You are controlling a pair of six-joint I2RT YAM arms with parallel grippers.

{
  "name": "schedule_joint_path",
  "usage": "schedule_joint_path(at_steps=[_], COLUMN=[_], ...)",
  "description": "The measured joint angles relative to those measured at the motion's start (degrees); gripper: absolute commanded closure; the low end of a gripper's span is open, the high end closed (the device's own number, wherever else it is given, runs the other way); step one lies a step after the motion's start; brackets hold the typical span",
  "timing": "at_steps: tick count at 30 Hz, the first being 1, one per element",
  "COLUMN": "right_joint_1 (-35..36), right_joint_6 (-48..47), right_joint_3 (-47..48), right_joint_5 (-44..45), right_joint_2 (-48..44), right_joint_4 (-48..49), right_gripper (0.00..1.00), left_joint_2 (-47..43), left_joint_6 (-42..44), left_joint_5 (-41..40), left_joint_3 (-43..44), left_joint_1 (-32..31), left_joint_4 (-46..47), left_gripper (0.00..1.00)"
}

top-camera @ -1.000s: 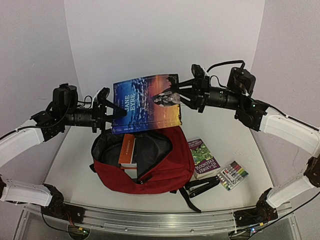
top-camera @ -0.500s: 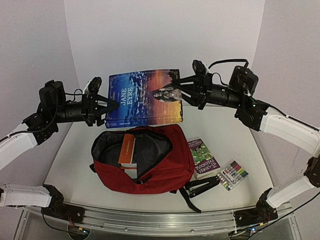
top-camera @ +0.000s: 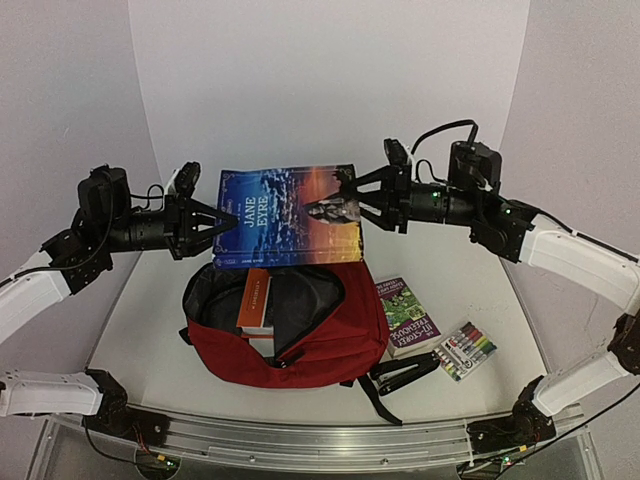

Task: Pack the student bag
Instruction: Pick up the book from the center of the board.

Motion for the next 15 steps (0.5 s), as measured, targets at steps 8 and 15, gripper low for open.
schedule_joint_path(at_steps=[8, 15], right_joint_1=[0.3, 2.1], right_joint_6=[-11.7, -18.1], right_joint_3=[1.1, 0.9], right_joint_5=[11.6, 23.0], right_joint_2=[-0.5, -0.8], right_joint_4=[-11.4, -22.2], right_gripper=[0.02, 0.02], left_joint_2=[-0.5, -1.1], left_joint_6=[0.1, 0.6], left_joint_5=[-7.6, -18.1], left_joint_3=[-1.6, -2.3], left_joint_1=[2.4, 8.4], left_joint_4=[-12.8, -26.4], left_gripper=[1.0, 1.0])
